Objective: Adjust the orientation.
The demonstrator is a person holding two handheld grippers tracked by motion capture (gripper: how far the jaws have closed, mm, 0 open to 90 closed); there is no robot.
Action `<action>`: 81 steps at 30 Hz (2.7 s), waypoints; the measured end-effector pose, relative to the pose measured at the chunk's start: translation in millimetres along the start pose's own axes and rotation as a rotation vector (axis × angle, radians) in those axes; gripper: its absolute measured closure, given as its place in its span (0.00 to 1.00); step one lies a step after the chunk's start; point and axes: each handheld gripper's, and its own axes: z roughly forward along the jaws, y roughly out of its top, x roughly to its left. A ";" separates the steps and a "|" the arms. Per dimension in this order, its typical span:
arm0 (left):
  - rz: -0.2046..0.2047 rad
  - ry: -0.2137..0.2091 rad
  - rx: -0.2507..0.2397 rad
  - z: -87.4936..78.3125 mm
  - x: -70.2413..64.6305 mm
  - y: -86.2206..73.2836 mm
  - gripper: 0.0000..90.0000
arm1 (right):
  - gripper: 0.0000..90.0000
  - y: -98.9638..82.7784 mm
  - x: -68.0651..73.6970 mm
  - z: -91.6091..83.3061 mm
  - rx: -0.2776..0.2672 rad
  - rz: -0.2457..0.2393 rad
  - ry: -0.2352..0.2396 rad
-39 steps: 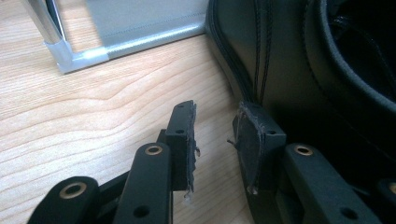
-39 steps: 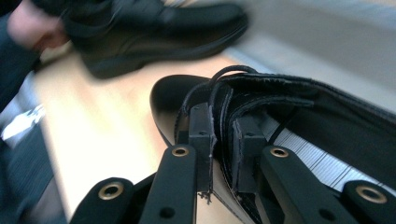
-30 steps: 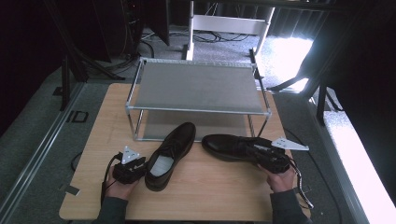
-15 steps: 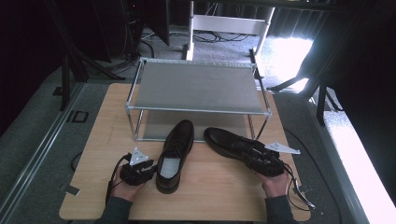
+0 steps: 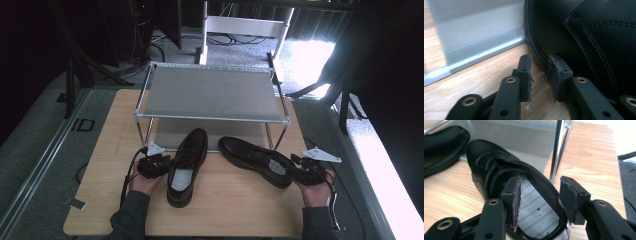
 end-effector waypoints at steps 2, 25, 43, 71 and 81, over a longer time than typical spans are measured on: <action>0.016 0.004 -0.001 1.3 -3.3 1.0 0.83 | 0.56 0.1 -1.5 3.7 0.010 -0.017 0.017; 0.036 -0.023 -0.008 11.6 -24.0 5.7 0.87 | 0.45 29.7 -6.1 27.8 0.176 -0.339 0.073; 0.073 -0.093 0.010 11.4 -51.3 -0.5 0.88 | 0.84 32.9 4.3 43.5 0.214 -0.256 0.060; 0.124 -0.300 0.026 18.8 -127.2 -2.2 0.87 | 0.91 10.9 24.5 10.3 0.320 -0.321 0.210; 0.176 -0.389 0.034 31.0 -162.6 4.5 0.84 | 0.91 11.3 12.5 10.3 0.307 -0.321 0.208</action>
